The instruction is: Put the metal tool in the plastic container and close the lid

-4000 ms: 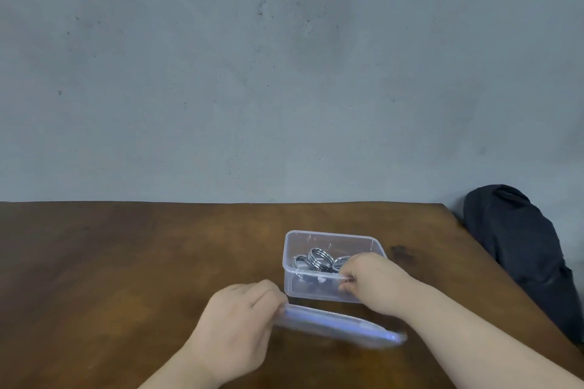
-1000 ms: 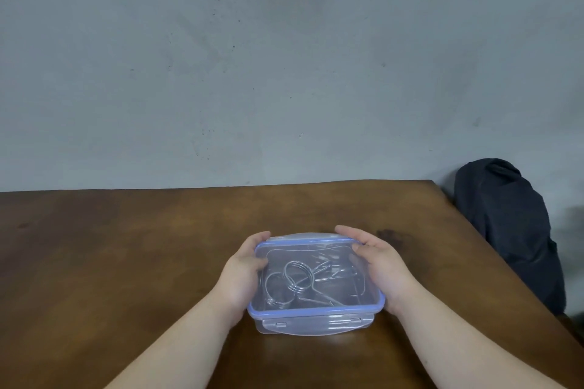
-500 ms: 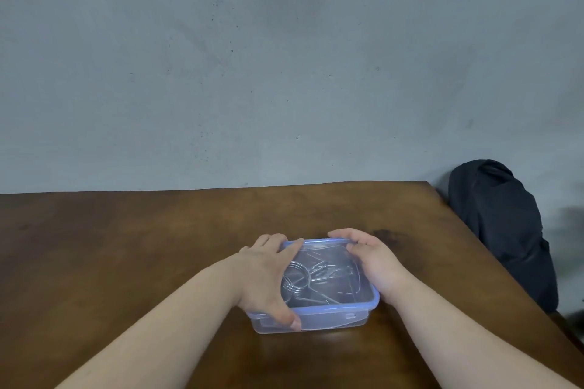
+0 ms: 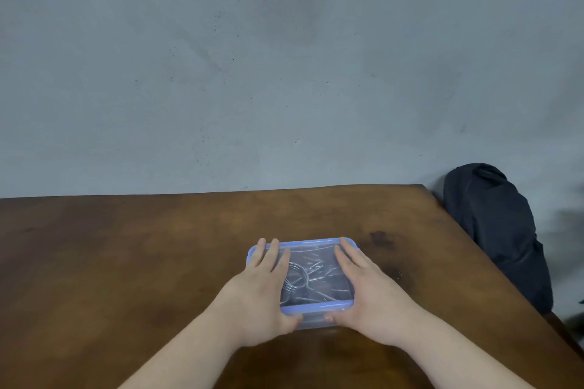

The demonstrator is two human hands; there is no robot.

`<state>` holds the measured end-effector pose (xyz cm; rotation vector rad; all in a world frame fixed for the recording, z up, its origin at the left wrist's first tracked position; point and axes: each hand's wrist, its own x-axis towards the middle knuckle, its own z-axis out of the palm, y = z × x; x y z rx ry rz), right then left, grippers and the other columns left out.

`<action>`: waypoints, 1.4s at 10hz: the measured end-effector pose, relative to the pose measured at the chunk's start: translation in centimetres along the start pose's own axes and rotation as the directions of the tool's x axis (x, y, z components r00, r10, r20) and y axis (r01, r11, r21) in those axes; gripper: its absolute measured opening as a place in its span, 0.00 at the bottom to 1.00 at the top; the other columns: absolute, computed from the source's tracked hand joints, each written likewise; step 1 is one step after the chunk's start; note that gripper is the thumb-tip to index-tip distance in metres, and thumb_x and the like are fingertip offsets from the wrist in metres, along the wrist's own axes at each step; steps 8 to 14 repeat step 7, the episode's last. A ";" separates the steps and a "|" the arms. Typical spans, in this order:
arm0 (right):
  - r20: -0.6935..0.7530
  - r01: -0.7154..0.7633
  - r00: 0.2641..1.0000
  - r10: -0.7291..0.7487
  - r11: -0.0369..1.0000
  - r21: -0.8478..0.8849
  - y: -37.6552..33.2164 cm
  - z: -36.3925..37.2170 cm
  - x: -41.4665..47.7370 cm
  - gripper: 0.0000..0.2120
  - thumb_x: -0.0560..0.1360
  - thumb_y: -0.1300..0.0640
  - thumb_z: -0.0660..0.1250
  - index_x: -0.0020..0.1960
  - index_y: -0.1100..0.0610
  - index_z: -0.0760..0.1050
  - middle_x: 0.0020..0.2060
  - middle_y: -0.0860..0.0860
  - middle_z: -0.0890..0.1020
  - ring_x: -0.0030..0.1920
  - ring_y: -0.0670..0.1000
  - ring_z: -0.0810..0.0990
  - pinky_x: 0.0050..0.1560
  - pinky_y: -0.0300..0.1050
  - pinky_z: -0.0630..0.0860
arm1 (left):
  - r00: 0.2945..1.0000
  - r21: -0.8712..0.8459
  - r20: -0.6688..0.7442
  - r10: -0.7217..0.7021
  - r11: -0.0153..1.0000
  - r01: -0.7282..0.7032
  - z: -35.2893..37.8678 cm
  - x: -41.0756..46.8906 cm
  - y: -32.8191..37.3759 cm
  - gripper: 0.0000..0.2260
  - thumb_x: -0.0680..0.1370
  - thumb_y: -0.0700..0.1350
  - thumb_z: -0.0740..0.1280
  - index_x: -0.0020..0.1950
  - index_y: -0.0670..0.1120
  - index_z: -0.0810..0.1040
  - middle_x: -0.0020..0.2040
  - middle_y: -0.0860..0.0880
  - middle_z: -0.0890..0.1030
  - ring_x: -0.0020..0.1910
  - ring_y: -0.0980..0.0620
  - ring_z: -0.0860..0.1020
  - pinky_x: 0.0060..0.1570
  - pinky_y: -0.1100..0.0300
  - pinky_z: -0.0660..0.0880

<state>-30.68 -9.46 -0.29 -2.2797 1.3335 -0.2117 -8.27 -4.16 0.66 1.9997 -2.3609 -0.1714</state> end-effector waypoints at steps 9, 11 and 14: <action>-0.209 0.036 0.977 0.032 0.949 0.312 0.6 -5.3 0.4 0.13 0.82 0.41 0.62 0.56 0.45 0.80 0.70 0.45 0.74 0.75 0.46 0.67 0.70 0.46 0.66 | 0.970 -0.760 -0.092 -0.225 0.645 0.078 -5.7 1.3 -2.3 0.19 0.82 0.60 0.56 0.60 0.52 0.81 0.58 0.57 0.81 0.59 0.57 0.77 0.62 0.58 0.69; -0.209 0.036 0.977 0.032 0.949 0.312 0.6 -5.3 0.4 0.13 0.82 0.41 0.62 0.56 0.45 0.80 0.70 0.45 0.74 0.75 0.46 0.67 0.70 0.46 0.66 | 0.970 -0.760 -0.092 -0.225 0.645 0.078 -5.7 1.3 -2.3 0.19 0.82 0.60 0.56 0.60 0.52 0.81 0.58 0.57 0.81 0.59 0.57 0.77 0.62 0.58 0.69; -0.209 0.036 0.977 0.032 0.949 0.312 0.6 -5.3 0.4 0.13 0.82 0.41 0.62 0.56 0.45 0.80 0.70 0.45 0.74 0.75 0.46 0.67 0.70 0.46 0.66 | 0.970 -0.760 -0.092 -0.225 0.645 0.078 -5.7 1.3 -2.3 0.19 0.82 0.60 0.56 0.60 0.52 0.81 0.58 0.57 0.81 0.59 0.57 0.77 0.62 0.58 0.69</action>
